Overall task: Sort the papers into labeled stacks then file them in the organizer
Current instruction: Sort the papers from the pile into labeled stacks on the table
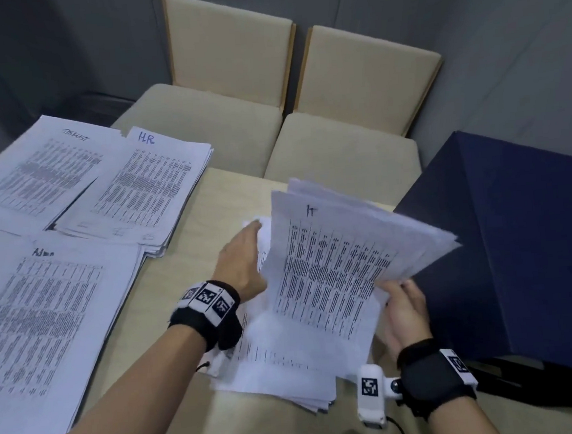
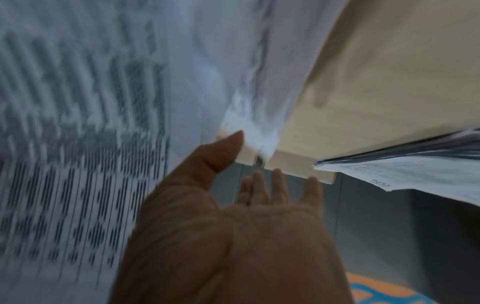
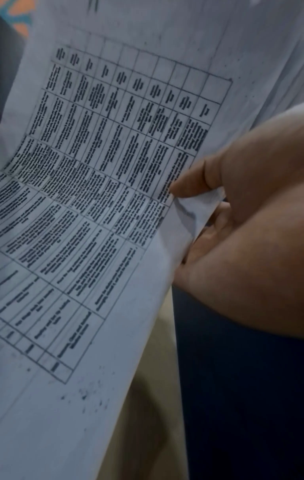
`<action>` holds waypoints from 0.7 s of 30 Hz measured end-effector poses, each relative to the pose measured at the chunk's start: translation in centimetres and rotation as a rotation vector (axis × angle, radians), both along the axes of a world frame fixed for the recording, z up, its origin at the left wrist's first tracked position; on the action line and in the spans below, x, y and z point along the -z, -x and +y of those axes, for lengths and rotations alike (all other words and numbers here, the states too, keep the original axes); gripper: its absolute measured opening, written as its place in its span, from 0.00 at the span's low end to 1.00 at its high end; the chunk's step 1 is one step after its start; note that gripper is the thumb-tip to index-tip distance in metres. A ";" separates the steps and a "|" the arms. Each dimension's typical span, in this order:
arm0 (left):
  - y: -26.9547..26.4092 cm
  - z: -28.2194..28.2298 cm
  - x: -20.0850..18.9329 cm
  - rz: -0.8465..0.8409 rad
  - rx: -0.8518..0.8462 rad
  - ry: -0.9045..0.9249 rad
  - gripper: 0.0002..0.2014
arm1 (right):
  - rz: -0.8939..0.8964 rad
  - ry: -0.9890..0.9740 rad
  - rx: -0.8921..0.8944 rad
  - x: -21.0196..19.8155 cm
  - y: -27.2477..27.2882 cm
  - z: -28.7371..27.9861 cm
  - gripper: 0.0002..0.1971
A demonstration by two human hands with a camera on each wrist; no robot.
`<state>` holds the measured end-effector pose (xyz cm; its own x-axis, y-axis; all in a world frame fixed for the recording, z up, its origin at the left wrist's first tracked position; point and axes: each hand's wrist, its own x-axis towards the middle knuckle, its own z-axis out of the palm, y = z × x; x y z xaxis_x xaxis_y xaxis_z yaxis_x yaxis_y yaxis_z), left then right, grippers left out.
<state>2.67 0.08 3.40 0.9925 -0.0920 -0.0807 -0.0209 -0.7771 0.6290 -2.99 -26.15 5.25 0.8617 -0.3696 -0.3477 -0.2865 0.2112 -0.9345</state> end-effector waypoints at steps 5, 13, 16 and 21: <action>-0.4 -1.2 -6.7 -0.009 -0.119 0.845 0.20 | -0.204 0.089 -0.093 -5.2 -1.8 2.7 0.11; 0.4 -1.3 -6.3 -0.106 -0.274 1.024 0.24 | -0.364 0.283 -0.070 -5.3 -1.8 4.6 0.10; 1.0 -1.2 -2.1 0.114 -0.259 0.568 0.19 | -0.151 0.357 -0.098 -0.7 -1.0 4.4 0.11; 2.0 -2.0 -0.9 0.077 -0.305 0.612 0.02 | -0.098 0.468 -0.094 0.6 -0.9 4.6 0.13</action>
<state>0.66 -1.88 4.27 0.9748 0.1391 -0.1744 0.2046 -0.2456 0.9476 -2.09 -21.56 4.60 0.9191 -0.3861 -0.0781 -0.1901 -0.2611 -0.9464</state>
